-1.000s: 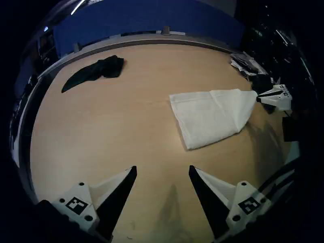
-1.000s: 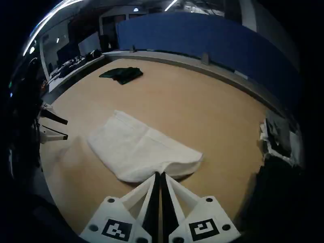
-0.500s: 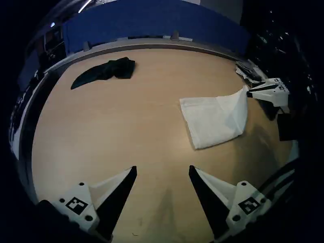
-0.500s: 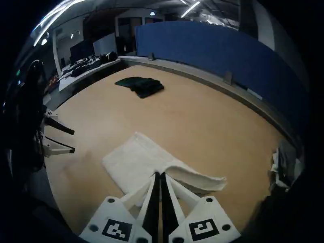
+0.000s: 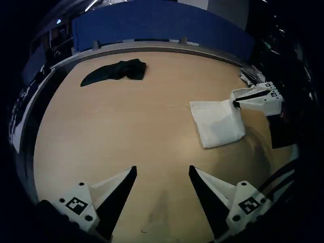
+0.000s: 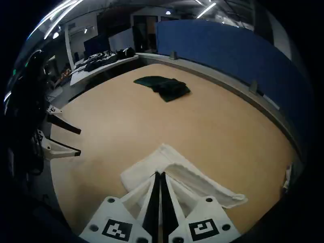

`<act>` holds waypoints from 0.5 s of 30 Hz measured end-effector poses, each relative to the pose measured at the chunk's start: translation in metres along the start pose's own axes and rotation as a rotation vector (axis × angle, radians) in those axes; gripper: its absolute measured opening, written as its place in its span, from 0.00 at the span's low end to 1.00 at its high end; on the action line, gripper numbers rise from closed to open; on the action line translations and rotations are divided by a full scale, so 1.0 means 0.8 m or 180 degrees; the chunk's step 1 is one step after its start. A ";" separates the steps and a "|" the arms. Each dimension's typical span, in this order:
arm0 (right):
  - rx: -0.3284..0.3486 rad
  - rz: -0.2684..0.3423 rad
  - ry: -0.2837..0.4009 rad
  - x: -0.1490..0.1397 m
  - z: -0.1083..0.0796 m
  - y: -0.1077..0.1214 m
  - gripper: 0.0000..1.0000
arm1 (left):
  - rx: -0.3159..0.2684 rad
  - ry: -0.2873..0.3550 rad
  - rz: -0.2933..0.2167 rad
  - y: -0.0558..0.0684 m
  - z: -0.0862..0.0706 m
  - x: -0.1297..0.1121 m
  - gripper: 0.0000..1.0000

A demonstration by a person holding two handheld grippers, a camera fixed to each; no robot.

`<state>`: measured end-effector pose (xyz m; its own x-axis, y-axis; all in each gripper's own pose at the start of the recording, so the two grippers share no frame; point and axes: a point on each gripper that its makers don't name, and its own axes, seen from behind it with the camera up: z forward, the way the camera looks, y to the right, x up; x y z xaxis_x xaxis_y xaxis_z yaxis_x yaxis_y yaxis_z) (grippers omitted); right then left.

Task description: Fold towel

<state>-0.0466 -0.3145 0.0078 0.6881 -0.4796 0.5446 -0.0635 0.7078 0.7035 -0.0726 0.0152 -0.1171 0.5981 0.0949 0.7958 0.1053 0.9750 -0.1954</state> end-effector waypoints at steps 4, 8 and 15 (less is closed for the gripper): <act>0.0141 -0.0102 -0.0067 -0.003 0.017 -0.026 0.02 | 0.0003 0.0006 -0.0032 -0.005 0.000 -0.002 0.96; 0.0267 -0.0194 -0.0189 -0.016 0.036 -0.049 0.02 | 0.0003 0.0007 -0.0064 -0.008 0.000 -0.006 0.96; 0.0436 -0.0244 -0.0344 -0.041 0.058 -0.082 0.02 | 0.0001 -0.0001 -0.0100 -0.013 0.000 -0.013 0.96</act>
<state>-0.0984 -0.3692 -0.0350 0.6134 -0.5876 0.5277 -0.1167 0.5934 0.7964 -0.0798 0.0040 -0.1235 0.5943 0.0644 0.8016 0.1237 0.9776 -0.1702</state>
